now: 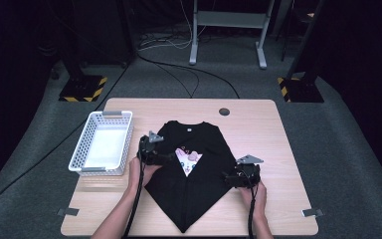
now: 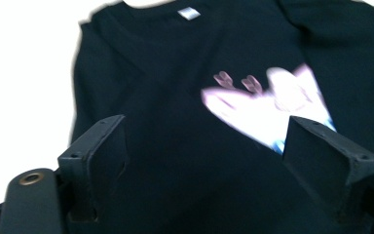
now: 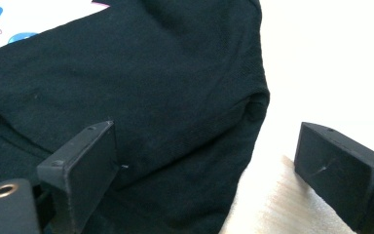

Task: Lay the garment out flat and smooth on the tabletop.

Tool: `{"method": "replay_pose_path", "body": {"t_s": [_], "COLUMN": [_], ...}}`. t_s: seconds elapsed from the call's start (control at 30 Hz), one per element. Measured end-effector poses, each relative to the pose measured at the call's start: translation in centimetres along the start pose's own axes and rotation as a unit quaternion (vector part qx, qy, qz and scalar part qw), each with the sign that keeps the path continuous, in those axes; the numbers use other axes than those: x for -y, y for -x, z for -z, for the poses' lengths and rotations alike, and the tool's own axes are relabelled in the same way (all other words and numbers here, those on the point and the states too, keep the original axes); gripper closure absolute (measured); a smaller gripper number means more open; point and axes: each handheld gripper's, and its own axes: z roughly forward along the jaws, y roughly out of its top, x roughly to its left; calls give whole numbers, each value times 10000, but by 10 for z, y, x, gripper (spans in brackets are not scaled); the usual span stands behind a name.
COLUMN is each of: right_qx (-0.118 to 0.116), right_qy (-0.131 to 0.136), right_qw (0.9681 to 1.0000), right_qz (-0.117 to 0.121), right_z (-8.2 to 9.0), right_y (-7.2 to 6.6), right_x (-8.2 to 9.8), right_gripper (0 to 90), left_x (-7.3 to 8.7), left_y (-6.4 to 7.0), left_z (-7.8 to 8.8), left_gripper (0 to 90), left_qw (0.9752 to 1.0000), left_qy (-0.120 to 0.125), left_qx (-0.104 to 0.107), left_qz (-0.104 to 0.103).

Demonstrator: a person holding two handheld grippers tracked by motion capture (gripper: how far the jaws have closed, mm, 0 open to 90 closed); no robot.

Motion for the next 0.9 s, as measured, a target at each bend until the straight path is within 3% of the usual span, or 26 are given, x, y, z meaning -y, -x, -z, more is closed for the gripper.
{"method": "replay_pose_path", "body": {"t_s": [0.1, 0.17, 0.23, 0.3, 0.47, 0.5, 0.6, 0.7, 0.8, 0.9], "right_qx": [-34, -174, -271, -433, -451, -490, -536, -422, -375, -366], "right_qy": [11, 45, 72, 205, 119, 78, 45, -51, -69, -187], "right_qw": [10000, 9998, 9996, 9985, 9989, 9987, 9984, 9991, 9993, 9989], "right_qz": [20, -3, -76, -258, -50, -73, -145, -57, -40, 231], "right_z": [1, 1, 2, 4, 3, 2, 1, 1, 5, 7], "right_y": [-1, 1, 3, 8, 4, 5, 7, 4, -9, -29], "right_x": [1, 0, 1, 2, 1, 0, 0, -2, 0, 0], "right_gripper": [81, 80, 78, 63, 31, 23, 11, 0, 0, 0], "left_x": [23, 39, 47, 66, 77, 78, 79, 79, 78, 78], "left_y": [9, 16, 20, 28, 31, 31, 34, 34, 32, 32], "left_z": [12, 19, 21, 23, 17, 17, 18, 18, 17, 17], "left_gripper": [148, 136, 125, 112, 102, 98, 94, 95, 94, 93], "left_qw": [10000, 9999, 9999, 9997, 9996, 9997, 9994, 9994, 9997, 9997], "left_qy": [40, 53, 71, 0, -89, -27, -9, -12, -44, -38], "left_qx": [66, 27, -27, -161, -117, -108, -222, -230, -159, -157], "left_qz": [-46, -132, -129, -189, -261, -203, -282, -271, -195, -179]}}
